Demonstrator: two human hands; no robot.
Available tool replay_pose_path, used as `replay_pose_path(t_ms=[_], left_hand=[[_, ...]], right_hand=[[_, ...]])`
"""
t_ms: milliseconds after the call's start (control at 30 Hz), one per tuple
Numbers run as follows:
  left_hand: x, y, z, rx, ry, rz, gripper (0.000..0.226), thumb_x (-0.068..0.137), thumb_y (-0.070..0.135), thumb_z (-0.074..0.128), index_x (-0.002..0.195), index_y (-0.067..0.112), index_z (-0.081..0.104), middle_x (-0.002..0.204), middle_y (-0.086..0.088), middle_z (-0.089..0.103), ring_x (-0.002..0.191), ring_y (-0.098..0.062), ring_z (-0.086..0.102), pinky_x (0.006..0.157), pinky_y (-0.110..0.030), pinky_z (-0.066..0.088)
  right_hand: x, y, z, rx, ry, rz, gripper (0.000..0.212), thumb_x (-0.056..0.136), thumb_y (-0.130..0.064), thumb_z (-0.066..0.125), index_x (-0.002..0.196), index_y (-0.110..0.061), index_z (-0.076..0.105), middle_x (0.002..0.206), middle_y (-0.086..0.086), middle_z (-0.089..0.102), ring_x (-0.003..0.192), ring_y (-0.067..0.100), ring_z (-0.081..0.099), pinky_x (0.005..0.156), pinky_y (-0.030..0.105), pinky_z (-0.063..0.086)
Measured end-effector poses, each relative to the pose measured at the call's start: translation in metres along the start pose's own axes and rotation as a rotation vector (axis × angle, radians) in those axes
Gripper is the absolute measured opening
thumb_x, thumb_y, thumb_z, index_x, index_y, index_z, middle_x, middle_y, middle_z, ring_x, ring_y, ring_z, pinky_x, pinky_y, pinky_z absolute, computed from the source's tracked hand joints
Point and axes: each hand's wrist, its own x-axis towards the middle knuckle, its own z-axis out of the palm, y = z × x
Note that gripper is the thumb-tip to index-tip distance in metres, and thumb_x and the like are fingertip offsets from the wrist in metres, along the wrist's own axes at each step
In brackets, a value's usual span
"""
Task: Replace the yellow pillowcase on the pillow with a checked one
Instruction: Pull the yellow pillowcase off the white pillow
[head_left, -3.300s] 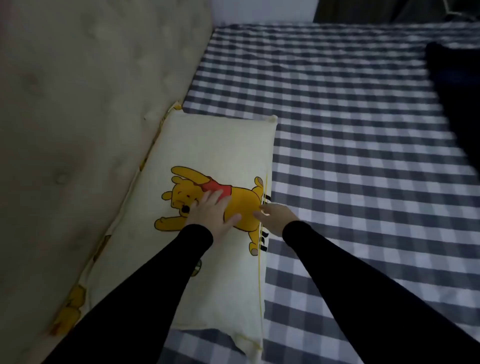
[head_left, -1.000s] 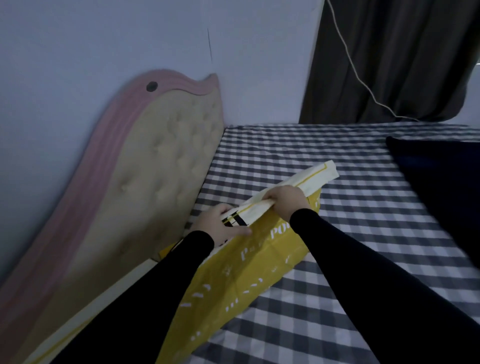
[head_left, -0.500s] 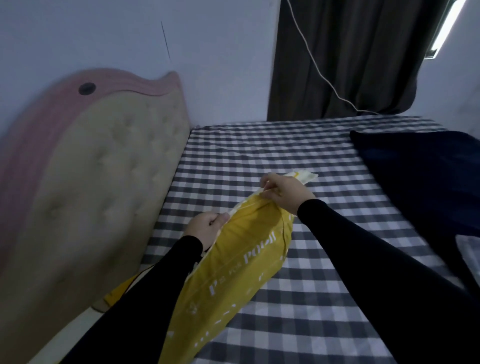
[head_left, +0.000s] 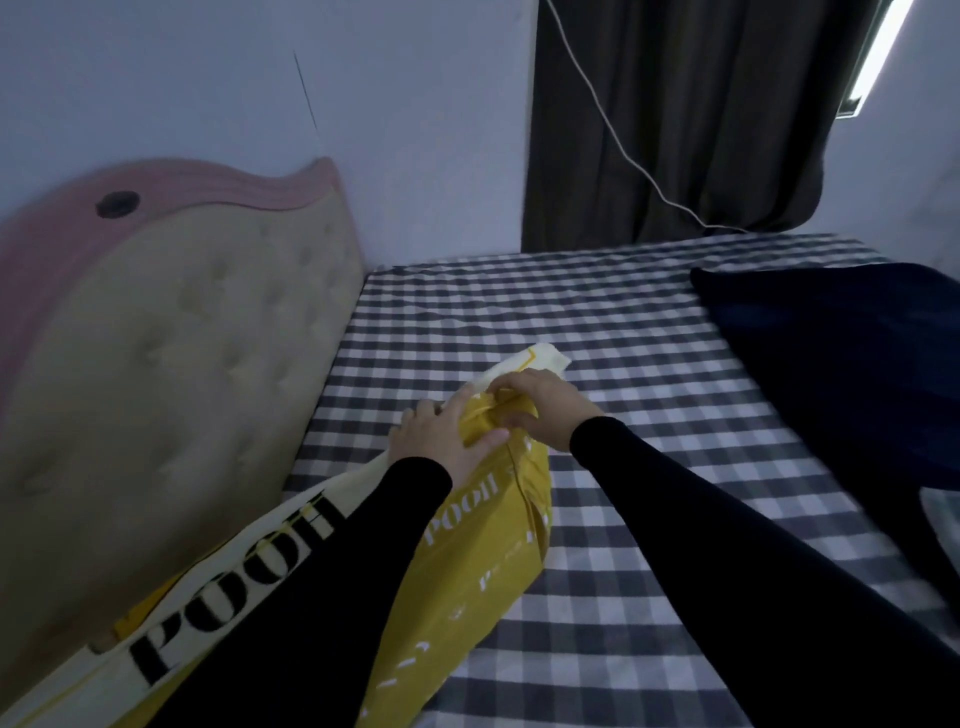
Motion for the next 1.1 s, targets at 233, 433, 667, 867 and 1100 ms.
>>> replay_pose_path(t_ms=[233,433,667,867,1100], left_hand=[[-0.007,-0.002,0.018,-0.33,-0.17,-0.08,0.077,0.057,0.08,0.062,0.116,0.031,0.055,0.101,0.008,0.067,0.093,-0.015,0.062,0.081,-0.033,0.048],[-0.016,-0.008,-0.008,-0.609,-0.213,-0.047,0.04,0.064,0.052,0.081,0.09,0.023,0.07,0.08,0.012,0.068,0.077,-0.007,0.063,0.064,-0.02,0.044],[-0.041,-0.003,-0.09,-0.687,-0.077,0.036,0.029,0.062,0.044,0.084,0.081,0.028,0.068,0.076,0.013,0.067,0.076,-0.009,0.064,0.065,-0.02,0.047],[-0.082,0.012,-0.174,-0.93,0.204,0.111,0.034,0.06,0.044,0.087,0.083,0.029,0.065,0.086,0.003,0.069,0.077,-0.008,0.064,0.073,-0.024,0.052],[-0.14,-0.012,-0.187,-1.05,0.345,0.065,0.087,0.039,0.071,0.069,0.105,0.014,0.065,0.092,-0.005,0.066,0.087,-0.02,0.063,0.076,-0.03,0.049]], right_hand=[[-0.004,0.025,0.01,0.169,0.015,0.2,0.049,0.091,-0.049,0.053,0.138,-0.044,0.041,0.157,-0.001,0.012,0.145,0.02,0.01,0.113,0.048,0.027],[-0.024,0.013,0.003,0.742,-0.004,0.447,0.105,0.077,-0.056,0.069,0.152,-0.035,-0.003,0.157,0.002,0.023,0.139,0.027,0.035,0.099,0.034,0.039],[-0.04,-0.045,-0.036,0.853,0.16,0.387,0.041,0.083,-0.065,0.053,0.088,-0.026,0.063,0.082,-0.008,0.065,0.079,0.011,0.061,0.072,0.026,0.045],[-0.053,-0.125,-0.15,0.562,0.337,0.121,0.056,0.078,-0.068,0.057,0.089,-0.015,0.072,0.084,0.001,0.074,0.084,0.017,0.068,0.089,0.036,0.052],[-0.096,-0.204,-0.188,0.194,0.302,0.051,0.06,0.069,-0.08,0.054,0.072,-0.02,0.063,0.066,-0.006,0.067,0.077,0.017,0.067,0.075,0.032,0.051]])
